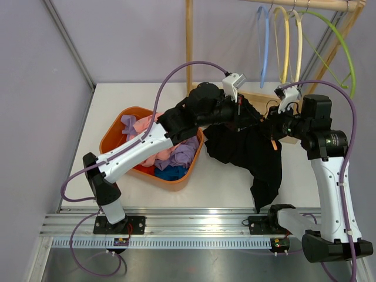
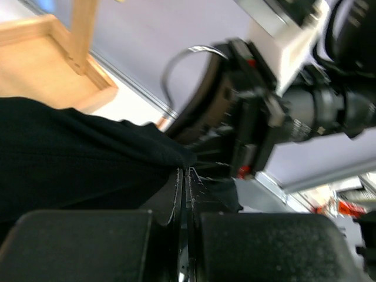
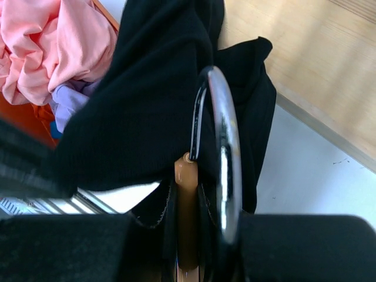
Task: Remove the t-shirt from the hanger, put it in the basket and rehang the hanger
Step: Remove the tshirt from the hanger
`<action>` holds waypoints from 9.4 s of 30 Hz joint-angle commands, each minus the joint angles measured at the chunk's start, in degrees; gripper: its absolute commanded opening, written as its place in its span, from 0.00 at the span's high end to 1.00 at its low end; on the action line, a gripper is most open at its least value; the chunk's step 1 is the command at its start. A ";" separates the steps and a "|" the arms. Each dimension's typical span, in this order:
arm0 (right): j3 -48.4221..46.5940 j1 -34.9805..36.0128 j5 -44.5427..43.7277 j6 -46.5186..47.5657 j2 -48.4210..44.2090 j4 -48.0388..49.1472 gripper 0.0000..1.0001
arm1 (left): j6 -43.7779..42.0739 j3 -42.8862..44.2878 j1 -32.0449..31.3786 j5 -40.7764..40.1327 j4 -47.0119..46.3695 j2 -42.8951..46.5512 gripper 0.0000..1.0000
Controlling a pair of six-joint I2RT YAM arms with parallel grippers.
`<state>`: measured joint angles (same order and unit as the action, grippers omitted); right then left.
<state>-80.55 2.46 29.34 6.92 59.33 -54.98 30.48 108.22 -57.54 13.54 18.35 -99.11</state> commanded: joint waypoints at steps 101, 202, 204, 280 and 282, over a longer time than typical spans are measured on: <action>-4.70 -5.97 -11.23 -28.00 9.14 10.41 0.28 | -3.15 -15.32 8.06 8.26 -0.86 15.61 1.00; -4.70 -28.59 29.46 78.86 5.81 -38.89 0.25 | -17.90 -13.22 16.32 37.61 -3.86 7.71 1.00; -5.05 -25.76 28.67 75.99 5.71 -38.89 0.25 | -20.18 -11.11 16.32 36.57 -0.79 6.04 1.00; -6.55 -4.39 -0.17 8.03 3.86 1.01 1.00 | -5.52 2.69 2.43 -14.93 2.48 -2.22 0.10; -6.46 -4.39 0.98 7.24 3.95 1.19 1.00 | -4.47 4.80 1.64 -16.96 2.92 -4.94 0.11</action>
<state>-86.28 -1.89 27.73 18.48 63.83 -59.59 23.81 107.92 -54.96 4.86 21.78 -102.02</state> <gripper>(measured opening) 0.199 0.896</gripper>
